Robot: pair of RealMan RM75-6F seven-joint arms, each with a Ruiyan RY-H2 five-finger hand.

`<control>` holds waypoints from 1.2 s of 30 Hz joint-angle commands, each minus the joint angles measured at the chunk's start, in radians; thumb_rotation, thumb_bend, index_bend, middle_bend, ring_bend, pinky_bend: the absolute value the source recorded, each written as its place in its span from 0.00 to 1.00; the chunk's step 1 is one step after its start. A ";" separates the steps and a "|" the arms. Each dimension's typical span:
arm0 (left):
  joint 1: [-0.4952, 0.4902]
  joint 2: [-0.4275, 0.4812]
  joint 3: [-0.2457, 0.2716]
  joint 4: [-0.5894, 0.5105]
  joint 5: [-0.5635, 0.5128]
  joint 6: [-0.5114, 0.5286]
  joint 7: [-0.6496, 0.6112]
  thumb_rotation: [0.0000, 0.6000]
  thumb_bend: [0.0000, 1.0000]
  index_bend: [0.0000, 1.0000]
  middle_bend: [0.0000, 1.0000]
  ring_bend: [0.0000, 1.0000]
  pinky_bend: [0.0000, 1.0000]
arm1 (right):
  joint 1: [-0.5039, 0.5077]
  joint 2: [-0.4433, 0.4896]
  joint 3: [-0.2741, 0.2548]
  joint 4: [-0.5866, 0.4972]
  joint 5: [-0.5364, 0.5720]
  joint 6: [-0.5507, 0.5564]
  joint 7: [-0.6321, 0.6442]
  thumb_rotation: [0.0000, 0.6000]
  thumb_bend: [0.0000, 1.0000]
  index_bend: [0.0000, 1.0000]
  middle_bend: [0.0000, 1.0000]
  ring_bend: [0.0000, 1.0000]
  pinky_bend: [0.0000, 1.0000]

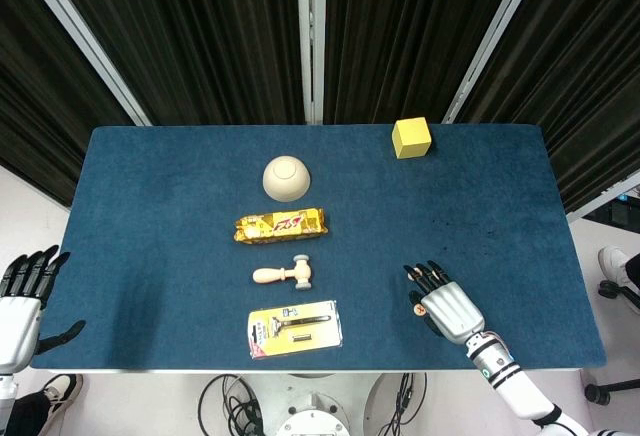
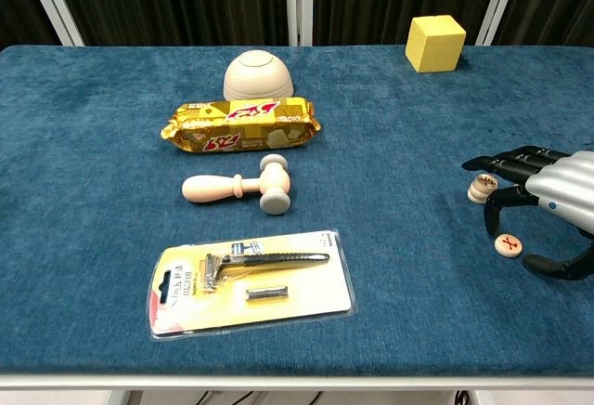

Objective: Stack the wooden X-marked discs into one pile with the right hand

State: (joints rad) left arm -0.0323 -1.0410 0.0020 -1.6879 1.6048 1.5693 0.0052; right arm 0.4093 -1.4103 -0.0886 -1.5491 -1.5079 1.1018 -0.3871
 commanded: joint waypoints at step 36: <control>-0.002 -0.001 -0.001 0.004 -0.003 -0.006 -0.005 1.00 0.14 0.08 0.00 0.00 0.00 | 0.049 -0.021 0.135 0.016 0.052 0.004 -0.052 1.00 0.29 0.55 0.00 0.00 0.00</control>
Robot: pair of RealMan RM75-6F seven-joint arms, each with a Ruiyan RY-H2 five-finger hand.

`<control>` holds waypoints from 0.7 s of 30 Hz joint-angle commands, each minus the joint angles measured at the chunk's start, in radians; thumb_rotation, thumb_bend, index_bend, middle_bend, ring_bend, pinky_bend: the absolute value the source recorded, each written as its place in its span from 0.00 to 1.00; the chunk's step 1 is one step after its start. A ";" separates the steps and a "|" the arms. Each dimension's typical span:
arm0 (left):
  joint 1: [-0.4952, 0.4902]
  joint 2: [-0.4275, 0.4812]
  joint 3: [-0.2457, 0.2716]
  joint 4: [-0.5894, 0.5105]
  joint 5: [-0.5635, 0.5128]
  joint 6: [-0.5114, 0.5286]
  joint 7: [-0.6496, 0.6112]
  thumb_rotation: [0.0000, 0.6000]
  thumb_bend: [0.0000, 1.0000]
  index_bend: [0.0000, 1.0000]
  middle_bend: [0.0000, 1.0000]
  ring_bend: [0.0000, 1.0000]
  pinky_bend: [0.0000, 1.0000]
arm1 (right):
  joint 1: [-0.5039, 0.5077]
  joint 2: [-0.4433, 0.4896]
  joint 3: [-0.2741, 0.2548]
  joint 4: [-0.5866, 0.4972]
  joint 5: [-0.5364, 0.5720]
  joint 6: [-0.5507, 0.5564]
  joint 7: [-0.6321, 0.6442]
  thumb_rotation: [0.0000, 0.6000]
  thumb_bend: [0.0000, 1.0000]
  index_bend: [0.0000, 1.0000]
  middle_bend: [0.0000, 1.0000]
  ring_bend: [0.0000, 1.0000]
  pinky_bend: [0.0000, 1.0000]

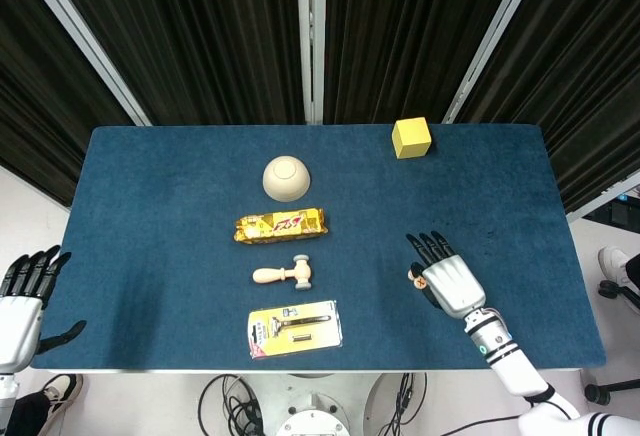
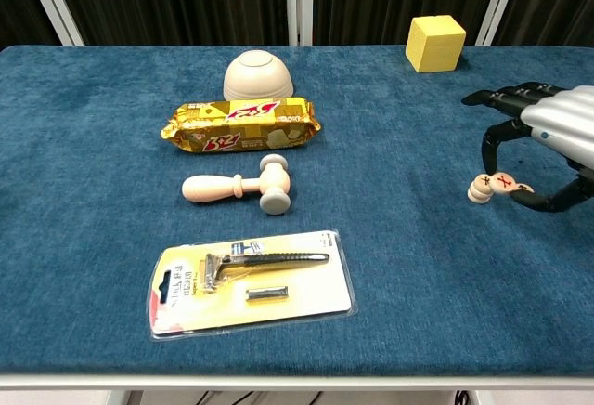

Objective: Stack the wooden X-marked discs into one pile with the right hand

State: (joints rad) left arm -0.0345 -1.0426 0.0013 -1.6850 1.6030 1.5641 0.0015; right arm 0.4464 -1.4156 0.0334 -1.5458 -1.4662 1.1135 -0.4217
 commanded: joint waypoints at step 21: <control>0.002 0.005 0.001 -0.002 0.001 0.002 -0.013 1.00 0.14 0.08 0.00 0.00 0.00 | 0.027 -0.037 0.028 0.021 0.090 -0.026 -0.059 1.00 0.29 0.55 0.00 0.00 0.00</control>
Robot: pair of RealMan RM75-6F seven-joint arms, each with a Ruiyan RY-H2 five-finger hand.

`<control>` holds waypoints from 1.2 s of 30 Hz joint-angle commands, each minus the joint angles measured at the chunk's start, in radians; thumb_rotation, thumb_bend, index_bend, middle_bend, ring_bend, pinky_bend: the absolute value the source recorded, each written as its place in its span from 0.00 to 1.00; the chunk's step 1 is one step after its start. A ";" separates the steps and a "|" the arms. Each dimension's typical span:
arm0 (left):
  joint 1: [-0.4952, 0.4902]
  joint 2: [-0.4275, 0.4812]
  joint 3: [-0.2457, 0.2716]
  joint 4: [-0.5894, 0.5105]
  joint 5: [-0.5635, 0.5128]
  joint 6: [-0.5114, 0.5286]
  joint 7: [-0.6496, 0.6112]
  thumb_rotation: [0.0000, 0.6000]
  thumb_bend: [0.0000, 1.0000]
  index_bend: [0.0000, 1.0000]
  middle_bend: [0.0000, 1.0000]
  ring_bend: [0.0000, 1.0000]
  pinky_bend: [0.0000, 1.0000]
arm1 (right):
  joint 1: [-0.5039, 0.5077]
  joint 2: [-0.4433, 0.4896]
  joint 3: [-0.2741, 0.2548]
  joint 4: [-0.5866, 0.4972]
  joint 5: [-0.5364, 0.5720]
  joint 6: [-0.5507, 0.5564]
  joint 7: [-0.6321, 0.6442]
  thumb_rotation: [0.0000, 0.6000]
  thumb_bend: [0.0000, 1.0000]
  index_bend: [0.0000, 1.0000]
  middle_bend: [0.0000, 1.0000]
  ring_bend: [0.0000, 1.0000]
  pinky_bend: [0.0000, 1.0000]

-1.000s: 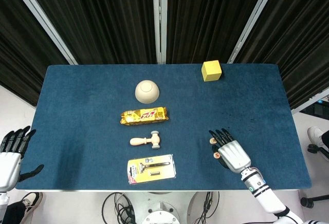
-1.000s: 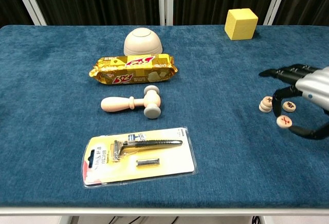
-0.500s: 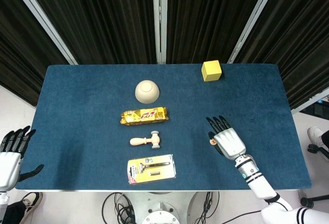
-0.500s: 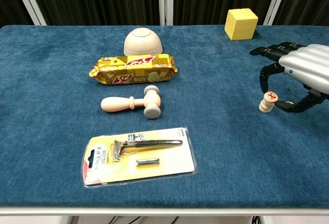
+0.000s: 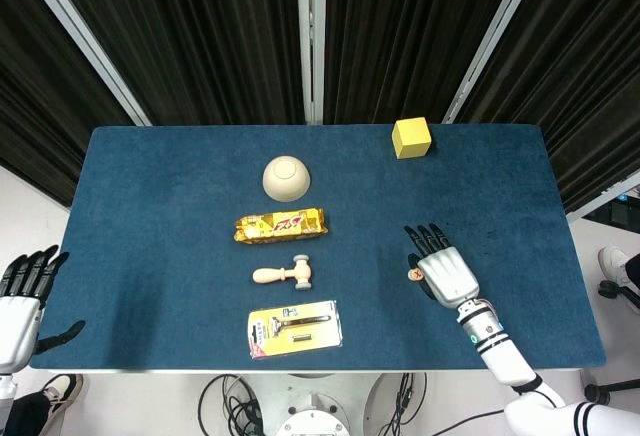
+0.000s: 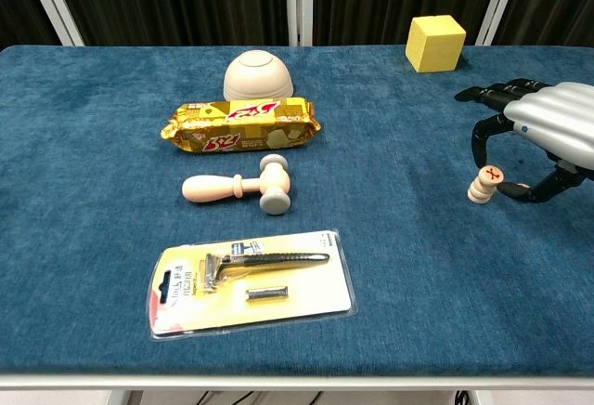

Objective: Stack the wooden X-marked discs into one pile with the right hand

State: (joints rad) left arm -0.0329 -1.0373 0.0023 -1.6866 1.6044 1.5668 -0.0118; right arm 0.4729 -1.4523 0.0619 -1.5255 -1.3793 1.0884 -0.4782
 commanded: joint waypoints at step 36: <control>-0.001 0.001 -0.001 0.003 -0.004 -0.003 -0.006 1.00 0.14 0.08 0.00 0.00 0.00 | 0.009 0.008 -0.007 -0.005 0.025 0.002 0.024 1.00 0.28 0.39 0.00 0.00 0.00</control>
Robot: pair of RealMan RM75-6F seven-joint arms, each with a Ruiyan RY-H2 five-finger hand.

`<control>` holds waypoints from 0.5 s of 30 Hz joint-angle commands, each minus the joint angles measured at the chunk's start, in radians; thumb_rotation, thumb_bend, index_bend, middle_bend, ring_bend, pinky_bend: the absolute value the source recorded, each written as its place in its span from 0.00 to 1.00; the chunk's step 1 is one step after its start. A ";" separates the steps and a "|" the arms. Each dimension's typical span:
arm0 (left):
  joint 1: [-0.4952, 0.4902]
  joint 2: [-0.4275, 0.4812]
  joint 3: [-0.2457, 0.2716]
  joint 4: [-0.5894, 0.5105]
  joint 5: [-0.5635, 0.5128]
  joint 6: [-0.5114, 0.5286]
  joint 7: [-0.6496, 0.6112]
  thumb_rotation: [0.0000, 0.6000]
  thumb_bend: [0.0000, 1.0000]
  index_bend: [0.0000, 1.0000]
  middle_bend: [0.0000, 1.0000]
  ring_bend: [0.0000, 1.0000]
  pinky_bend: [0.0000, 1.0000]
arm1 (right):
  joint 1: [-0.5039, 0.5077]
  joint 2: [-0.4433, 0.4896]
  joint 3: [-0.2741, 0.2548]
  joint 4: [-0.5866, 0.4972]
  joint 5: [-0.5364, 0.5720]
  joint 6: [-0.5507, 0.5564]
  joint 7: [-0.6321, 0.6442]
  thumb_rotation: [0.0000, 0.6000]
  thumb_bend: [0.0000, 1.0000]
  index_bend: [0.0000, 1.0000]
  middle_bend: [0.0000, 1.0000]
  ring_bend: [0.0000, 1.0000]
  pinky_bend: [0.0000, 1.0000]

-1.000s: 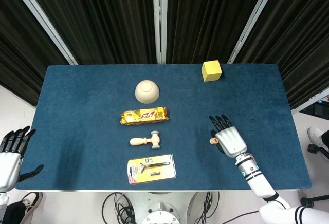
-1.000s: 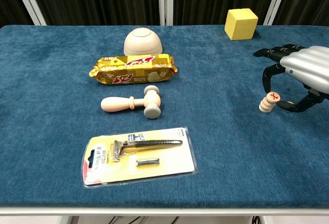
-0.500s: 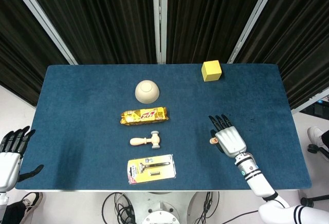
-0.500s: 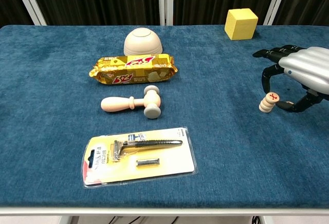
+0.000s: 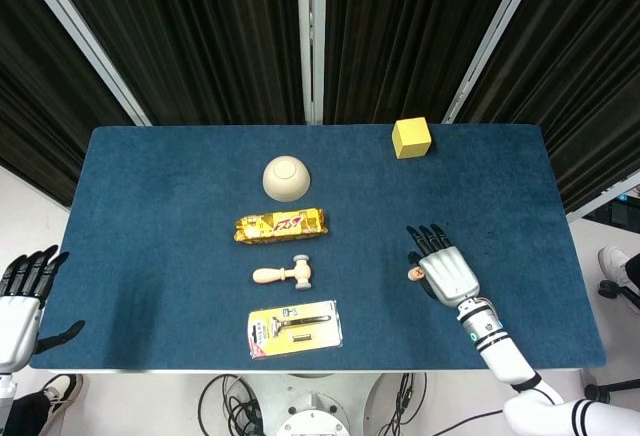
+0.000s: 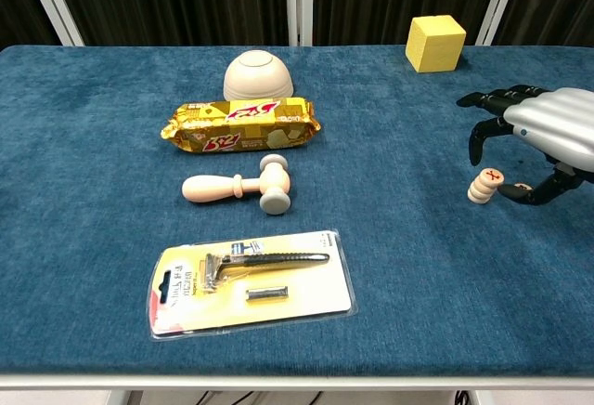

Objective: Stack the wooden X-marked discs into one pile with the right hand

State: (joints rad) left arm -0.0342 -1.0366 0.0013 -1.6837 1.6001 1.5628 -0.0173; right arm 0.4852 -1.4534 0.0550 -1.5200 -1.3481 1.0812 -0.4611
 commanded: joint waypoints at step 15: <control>-0.001 -0.003 0.003 -0.006 0.006 -0.001 0.016 1.00 0.14 0.08 0.00 0.00 0.00 | -0.059 0.047 -0.028 0.059 0.014 0.029 0.088 1.00 0.28 0.37 0.00 0.00 0.00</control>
State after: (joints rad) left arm -0.0345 -1.0397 0.0043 -1.6894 1.6061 1.5616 -0.0022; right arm 0.4303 -1.3986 0.0318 -1.4740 -1.3374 1.1167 -0.3836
